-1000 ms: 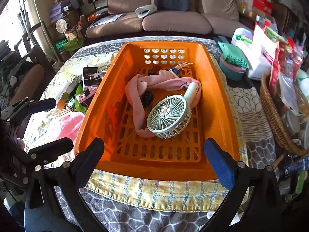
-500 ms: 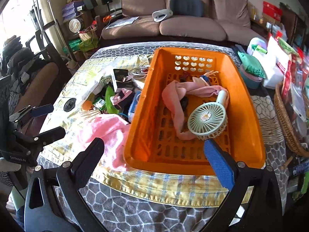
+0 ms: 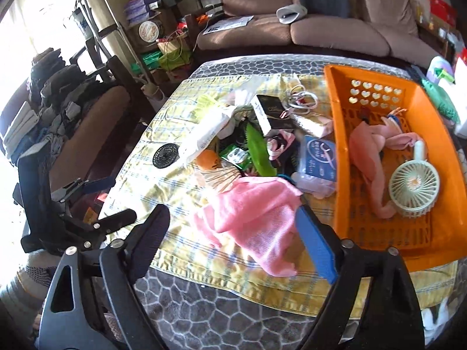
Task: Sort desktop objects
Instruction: 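Withdraw both grippers from the basket over the pink towel, then grasp the pink knit towel with the right gripper, then grasp the pink towel with the left gripper while the right gripper releases it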
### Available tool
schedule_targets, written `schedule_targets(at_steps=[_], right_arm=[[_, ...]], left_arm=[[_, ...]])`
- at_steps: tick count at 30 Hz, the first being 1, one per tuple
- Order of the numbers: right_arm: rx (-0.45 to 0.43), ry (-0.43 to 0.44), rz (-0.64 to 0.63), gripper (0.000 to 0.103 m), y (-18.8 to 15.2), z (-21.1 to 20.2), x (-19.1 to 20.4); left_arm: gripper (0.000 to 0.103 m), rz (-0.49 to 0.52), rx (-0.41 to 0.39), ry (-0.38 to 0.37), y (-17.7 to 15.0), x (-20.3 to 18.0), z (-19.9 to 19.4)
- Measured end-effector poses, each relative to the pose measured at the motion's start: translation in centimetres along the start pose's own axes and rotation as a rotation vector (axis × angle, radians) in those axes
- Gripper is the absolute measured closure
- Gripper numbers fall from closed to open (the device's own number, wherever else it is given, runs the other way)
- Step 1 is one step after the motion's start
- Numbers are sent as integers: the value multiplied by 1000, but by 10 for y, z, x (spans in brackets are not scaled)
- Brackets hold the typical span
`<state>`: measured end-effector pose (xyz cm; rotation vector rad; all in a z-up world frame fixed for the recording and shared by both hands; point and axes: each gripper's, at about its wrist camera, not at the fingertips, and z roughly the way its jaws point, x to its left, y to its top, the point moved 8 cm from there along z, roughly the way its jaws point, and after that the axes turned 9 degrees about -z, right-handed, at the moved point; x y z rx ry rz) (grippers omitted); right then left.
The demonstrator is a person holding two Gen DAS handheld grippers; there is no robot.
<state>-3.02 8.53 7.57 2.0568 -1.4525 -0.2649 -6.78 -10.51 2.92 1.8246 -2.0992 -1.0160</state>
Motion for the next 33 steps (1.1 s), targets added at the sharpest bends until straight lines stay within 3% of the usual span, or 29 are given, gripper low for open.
schedule_targets(at_steps=[2,17,18,20,21,23,25,33], right_arm=[[16,19,20,32,3,13,3],[193,-29,51,34,-15,114,-10],[200,-22,54,36,-16,119,-12],[208,21,64,68,-19,125,-12],[210,47,75,73,-20,127,-12],[194,75,91,84,-20,123,-12],[152,92,83,88,-15,111,-9],[-39,185,62,90,24,31,15]], left_arm=[[0,17,-1,-14,-3,-3,4],[0,90,33,-95,-30,-19,40],[0,100,33,-95,-31,-20,41],[0,109,36,-102,-33,-21,43],[0,109,36,-104,-34,-21,44],[0,113,31,-111,-35,-23,44],[0,126,19,-123,-34,-29,42],[0,127,-26,-186,-20,-59,27]])
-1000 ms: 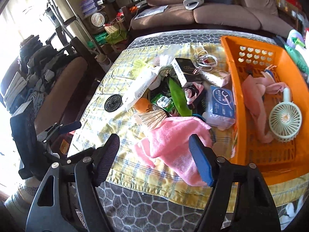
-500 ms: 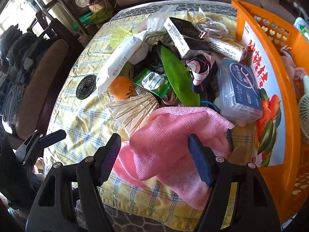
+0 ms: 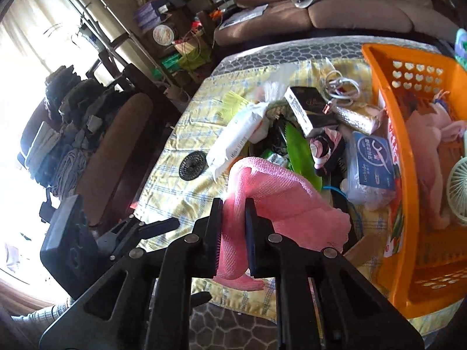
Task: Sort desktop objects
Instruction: 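Grasp the pink towel with the left gripper while the right gripper releases it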
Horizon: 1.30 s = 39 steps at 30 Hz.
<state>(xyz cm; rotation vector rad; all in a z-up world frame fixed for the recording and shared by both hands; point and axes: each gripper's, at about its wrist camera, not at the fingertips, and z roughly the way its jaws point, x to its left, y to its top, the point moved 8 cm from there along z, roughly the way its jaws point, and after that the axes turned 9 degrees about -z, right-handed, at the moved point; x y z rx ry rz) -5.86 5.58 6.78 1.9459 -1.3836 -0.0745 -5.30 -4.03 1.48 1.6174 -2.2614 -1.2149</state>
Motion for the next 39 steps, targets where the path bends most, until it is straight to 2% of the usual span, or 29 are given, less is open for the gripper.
schedule_targets(at_steps=[5,7,10,14,16,19,22,24,25,27,28,31,36,39], right_arm=[[-84,61,-27,90,25,-45,27],[-119,77,-50,90,35,-60,39],[-126,52,-87,87,37,-77,46],[-85,-19,-74,70,12,-76,29],[-56,-53,-52,69,-10,-70,13],[-20,-58,6,69,-37,-58,-13],[-4,-60,28,69,-51,-52,-27],[2,-68,24,69,-55,-52,-31],[3,-70,20,69,-56,-52,-32],[3,-71,18,69,-59,-54,-33],[4,-71,17,68,-60,-54,-33],[7,-67,10,66,-67,-53,-31],[22,-60,-1,61,-85,-45,-27],[7,-45,15,61,-84,-47,-27]], left_arm=[[0,-21,-98,-78,37,-30,-30],[0,7,-115,-77,49,-41,-38],[0,85,-70,-35,52,-49,-31],[0,24,7,14,27,-23,-13],[0,0,40,43,9,-11,-1],[1,-2,89,86,-11,-3,22],[17,-27,134,105,-20,2,46],[40,-52,159,73,-22,1,58],[49,-50,167,71,-23,0,61],[98,-47,178,75,-23,-1,65],[94,-49,171,72,-21,-2,63],[95,-52,114,32,-7,-8,42],[95,-6,16,-32,35,-27,-18],[95,26,-37,-85,66,-45,-54]])
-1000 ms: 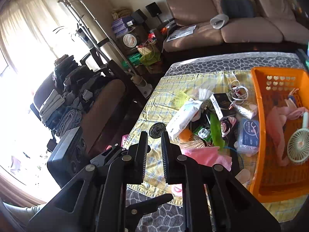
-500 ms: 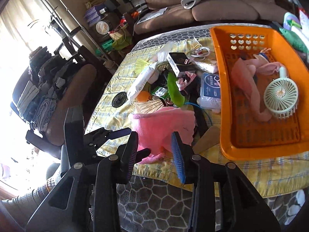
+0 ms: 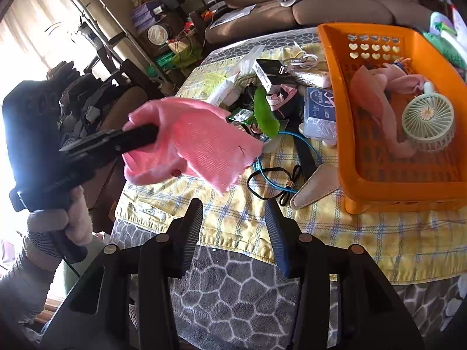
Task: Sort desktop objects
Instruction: 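Grasp the pink towel with the left gripper while the right gripper releases it, then carry the pink towel over the basket with the left gripper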
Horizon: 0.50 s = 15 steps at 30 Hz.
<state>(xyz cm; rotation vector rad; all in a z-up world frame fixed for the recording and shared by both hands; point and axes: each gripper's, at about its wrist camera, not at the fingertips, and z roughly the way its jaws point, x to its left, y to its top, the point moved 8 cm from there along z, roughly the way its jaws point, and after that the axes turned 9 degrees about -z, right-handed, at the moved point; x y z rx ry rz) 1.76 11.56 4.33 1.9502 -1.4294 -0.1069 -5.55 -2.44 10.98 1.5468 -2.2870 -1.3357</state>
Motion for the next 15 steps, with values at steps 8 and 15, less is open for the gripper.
schedule_targets(at_steps=[8,15], right_arm=[[-109,3,-89,35,27,-27,30],[-212,-5,-120,35,49,-41,45]], left_arm=[[95,-3,-79,-151,62,-44,-63],[95,-60,-61,-232,64,-53,-75]])
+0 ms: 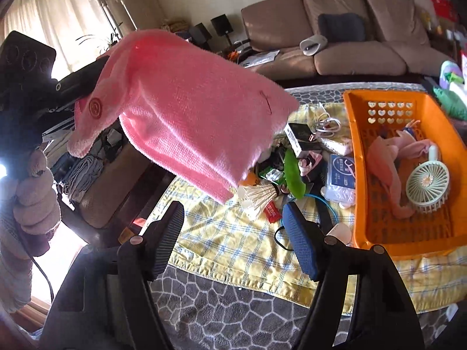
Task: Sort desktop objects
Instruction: 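Carry the pink towel over the basket with the left gripper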
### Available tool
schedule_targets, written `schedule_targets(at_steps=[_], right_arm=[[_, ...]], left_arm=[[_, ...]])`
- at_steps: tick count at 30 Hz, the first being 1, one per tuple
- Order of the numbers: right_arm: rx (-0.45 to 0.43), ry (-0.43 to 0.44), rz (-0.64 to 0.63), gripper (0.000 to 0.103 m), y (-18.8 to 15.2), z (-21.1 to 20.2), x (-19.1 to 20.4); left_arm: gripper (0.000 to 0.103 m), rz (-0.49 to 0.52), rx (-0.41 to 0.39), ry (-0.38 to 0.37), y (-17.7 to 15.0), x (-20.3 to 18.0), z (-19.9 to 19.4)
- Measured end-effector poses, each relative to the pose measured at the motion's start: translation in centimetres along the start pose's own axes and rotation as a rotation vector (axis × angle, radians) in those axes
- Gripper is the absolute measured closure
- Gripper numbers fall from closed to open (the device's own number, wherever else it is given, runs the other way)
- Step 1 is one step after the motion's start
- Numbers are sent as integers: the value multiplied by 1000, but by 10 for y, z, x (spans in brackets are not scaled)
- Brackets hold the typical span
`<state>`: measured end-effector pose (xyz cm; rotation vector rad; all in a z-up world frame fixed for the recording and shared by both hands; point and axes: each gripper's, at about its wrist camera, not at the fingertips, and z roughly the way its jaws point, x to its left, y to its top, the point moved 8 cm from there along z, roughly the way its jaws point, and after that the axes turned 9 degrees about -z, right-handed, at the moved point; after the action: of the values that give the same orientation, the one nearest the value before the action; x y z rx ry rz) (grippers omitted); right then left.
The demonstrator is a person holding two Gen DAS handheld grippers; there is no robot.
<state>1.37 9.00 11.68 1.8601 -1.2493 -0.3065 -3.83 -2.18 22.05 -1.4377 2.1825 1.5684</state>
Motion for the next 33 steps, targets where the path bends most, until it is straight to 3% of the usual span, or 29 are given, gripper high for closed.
schedule_targets(at_steps=[7,9,10,11,16,23,28,33], right_arm=[[-37,-42,-22,37,29,-6,-14],[-46,-20,-25,59,35,-11,-20],[-44,-17,-26,78,38,-14,-24],[-43,-29,-30,83,39,-20,-29],[-48,-119,-25,83,36,-59,-68],[29,-225,21,84,21,-93,-132],[102,-241,67,84,4,-91,-175],[152,-215,85,84,-11,-63,-198]], left_arm=[[95,12,41,-29,-7,-17,22],[95,27,52,-30,-4,-26,36],[95,34,57,-32,-3,-30,43],[95,39,61,-36,-1,-35,52],[95,66,88,-58,5,-58,99],[95,97,150,-37,-6,-86,178],[95,113,198,41,-21,-82,227],[95,120,257,156,-28,-52,261]])
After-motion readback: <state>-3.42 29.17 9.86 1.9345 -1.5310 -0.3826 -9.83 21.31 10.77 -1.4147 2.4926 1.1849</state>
